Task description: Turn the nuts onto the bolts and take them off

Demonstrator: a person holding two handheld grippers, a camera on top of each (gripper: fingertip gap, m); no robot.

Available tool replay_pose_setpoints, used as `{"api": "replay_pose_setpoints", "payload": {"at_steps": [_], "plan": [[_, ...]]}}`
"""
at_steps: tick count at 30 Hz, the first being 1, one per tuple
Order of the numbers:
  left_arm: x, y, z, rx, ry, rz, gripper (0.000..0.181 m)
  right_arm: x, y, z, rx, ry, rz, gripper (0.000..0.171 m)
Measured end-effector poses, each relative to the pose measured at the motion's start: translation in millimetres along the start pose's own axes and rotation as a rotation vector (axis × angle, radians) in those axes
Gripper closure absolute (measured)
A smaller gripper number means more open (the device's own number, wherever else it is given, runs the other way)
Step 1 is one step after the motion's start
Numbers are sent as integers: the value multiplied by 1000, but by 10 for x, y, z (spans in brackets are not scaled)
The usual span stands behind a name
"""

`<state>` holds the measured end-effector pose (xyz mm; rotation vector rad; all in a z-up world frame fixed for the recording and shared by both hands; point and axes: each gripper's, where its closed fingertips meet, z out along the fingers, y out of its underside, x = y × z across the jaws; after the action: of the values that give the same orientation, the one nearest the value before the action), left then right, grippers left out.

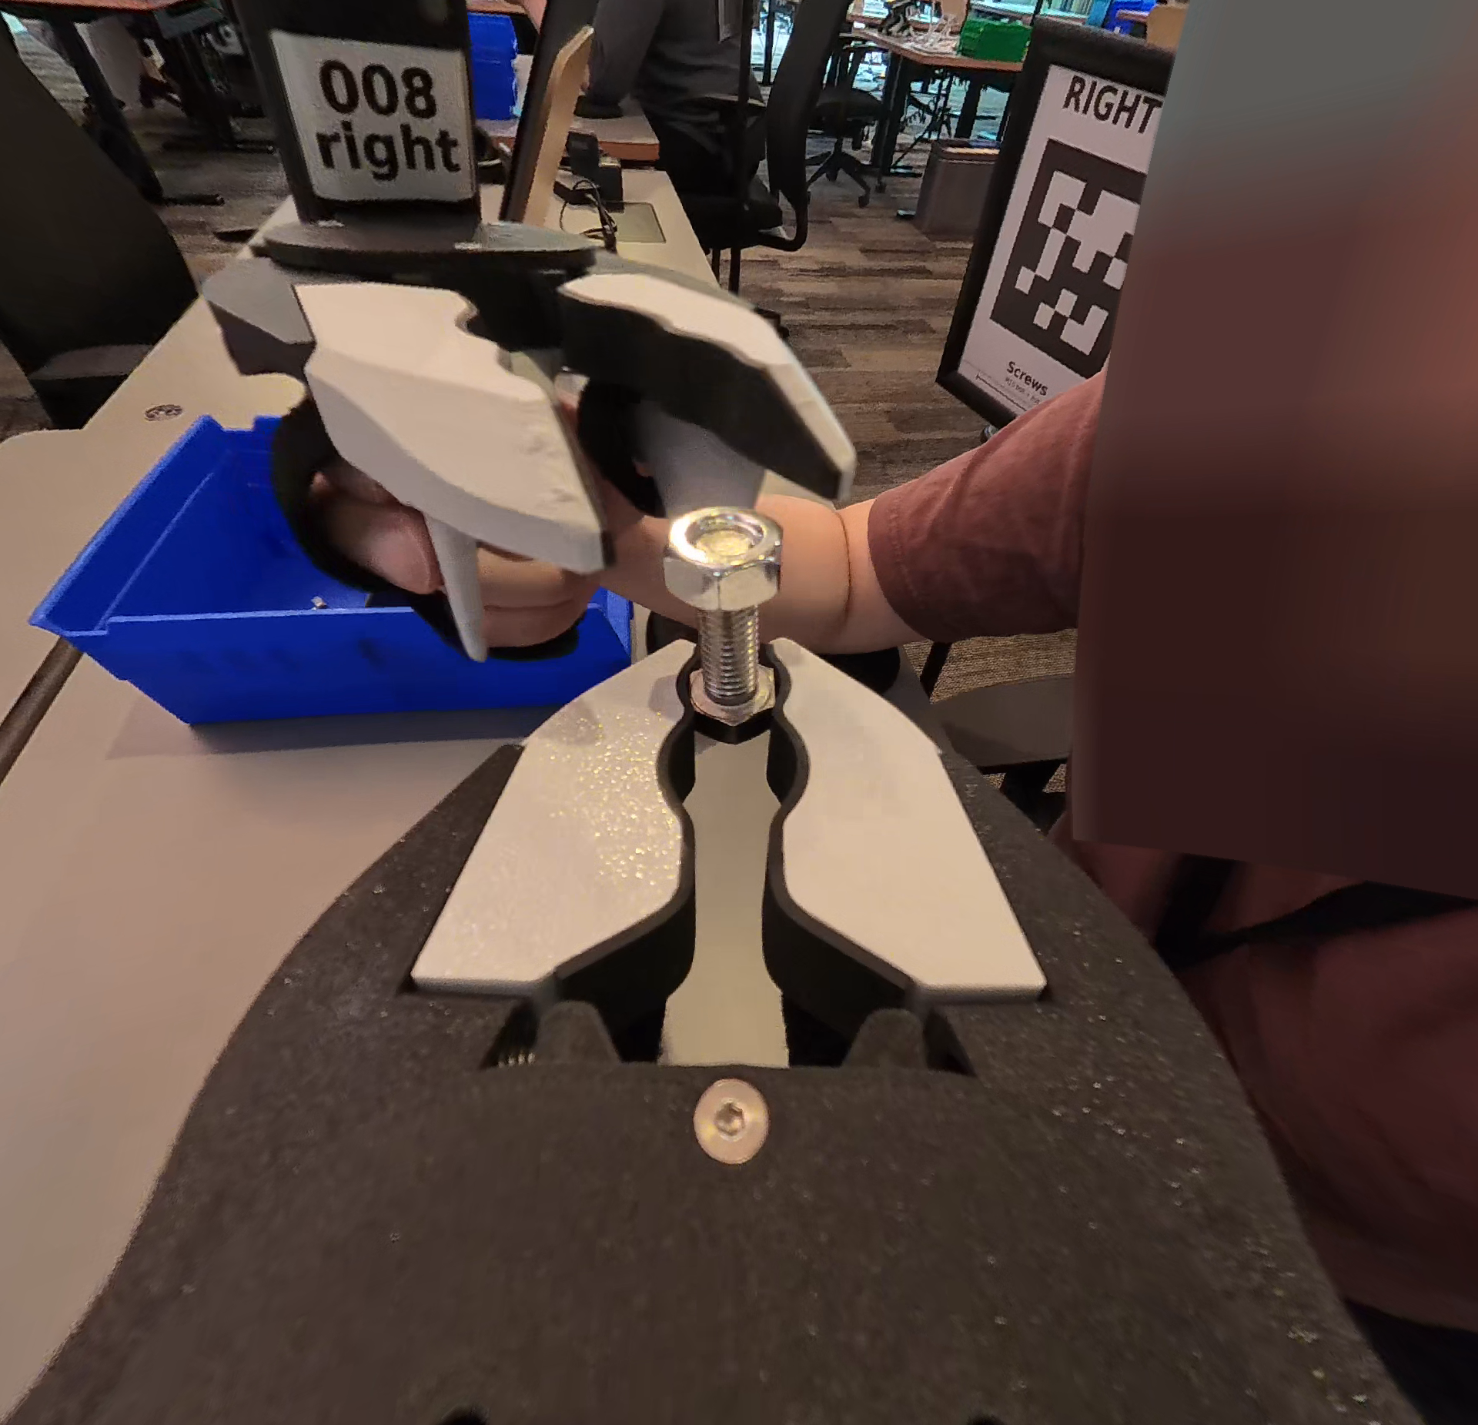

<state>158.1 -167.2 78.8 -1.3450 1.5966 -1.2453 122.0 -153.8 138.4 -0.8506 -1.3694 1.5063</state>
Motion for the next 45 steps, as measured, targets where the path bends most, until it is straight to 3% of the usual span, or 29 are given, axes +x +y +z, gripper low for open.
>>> {"api": "replay_pose_setpoints", "payload": {"at_steps": [3, 5, 16, 23, 29, 35, 38, 42, 45], "plan": [[20, 9, 20, -11, 0, 8, 168, 70, 72, -33, -13, 6, 20, 133], [9, 3, 7, -7, -8, 9, 168, 173, 59, -135, 18, 27, 66, 143], [6, 18, 18, -16, -6, 8, 168, 1, 65, 42, -17, -13, 12, 135], [9, -17, -32, 3, -7, 1, 169, 131, 37, -122, 17, 18, 54, 137], [-90, -20, -50, 1, -76, 17, 169, 82, 25, -15, -12, 48, 6, 135], [-373, -57, -151, 8, -302, 45, 169, 250, -3, 18, -24, 215, -28, 135], [-386, -65, -168, 15, -307, 34, 169, 319, 21, 9, -35, 260, -19, 146], [-369, -48, -153, 14, -278, 21, 169, 275, 42, 5, -22, 194, 14, 153], [-151, -30, -60, 5, -126, 10, 168, 41, 57, -2, 3, -13, 40, 153]]}}
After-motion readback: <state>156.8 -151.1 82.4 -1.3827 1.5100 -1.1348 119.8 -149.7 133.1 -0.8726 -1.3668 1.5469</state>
